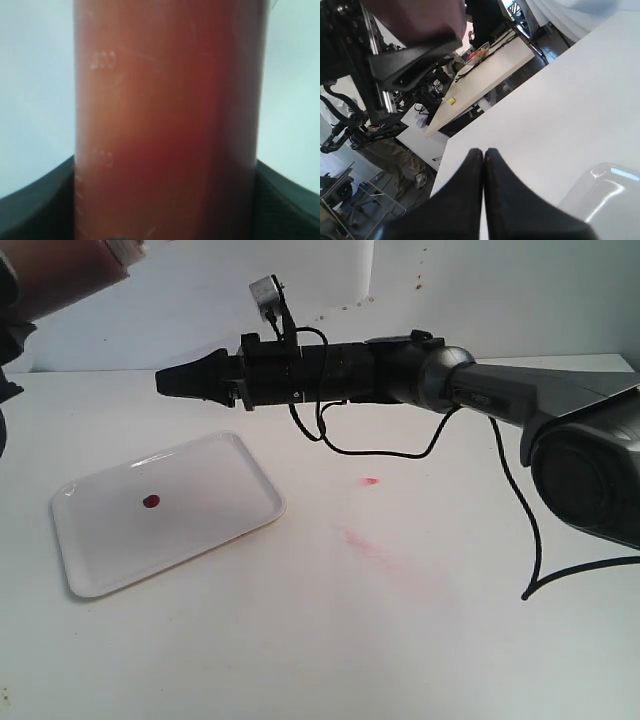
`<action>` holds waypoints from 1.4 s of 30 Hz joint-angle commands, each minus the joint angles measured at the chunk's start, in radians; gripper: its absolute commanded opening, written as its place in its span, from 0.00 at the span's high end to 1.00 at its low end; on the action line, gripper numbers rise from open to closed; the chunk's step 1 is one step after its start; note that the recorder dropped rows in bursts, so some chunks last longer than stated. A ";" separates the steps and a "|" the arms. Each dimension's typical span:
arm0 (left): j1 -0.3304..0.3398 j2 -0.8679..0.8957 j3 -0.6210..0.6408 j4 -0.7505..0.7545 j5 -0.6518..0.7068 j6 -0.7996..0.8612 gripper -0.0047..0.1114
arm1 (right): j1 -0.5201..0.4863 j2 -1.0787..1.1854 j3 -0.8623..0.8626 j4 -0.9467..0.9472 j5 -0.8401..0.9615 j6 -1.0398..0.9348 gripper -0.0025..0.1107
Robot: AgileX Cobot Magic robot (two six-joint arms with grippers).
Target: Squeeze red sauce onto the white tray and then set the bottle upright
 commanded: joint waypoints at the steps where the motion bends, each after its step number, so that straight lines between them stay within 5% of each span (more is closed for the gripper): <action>1: -0.004 -0.020 -0.004 -0.016 -0.043 -0.141 0.96 | -0.004 -0.004 -0.055 0.024 0.005 -0.008 0.91; 9: 0.091 -0.014 -0.004 -0.113 -0.262 -0.242 0.96 | -0.026 -0.004 -0.141 0.024 0.005 0.003 0.75; 16: 0.210 0.029 -0.004 -0.245 -0.538 -0.248 0.96 | -0.026 -0.007 -0.159 0.024 0.005 -0.139 0.25; 19: 0.221 0.066 0.000 -0.233 -0.618 -0.283 0.96 | -0.010 -0.012 -0.159 0.024 0.005 -0.266 0.14; 37: 0.221 0.401 0.042 -0.417 -1.173 -0.154 0.96 | 0.050 -0.039 -0.159 0.024 -0.077 -0.386 0.14; 42: 0.221 0.471 0.042 -0.408 -1.212 -0.153 0.96 | 0.076 -0.040 -0.159 0.024 -0.120 -0.411 0.24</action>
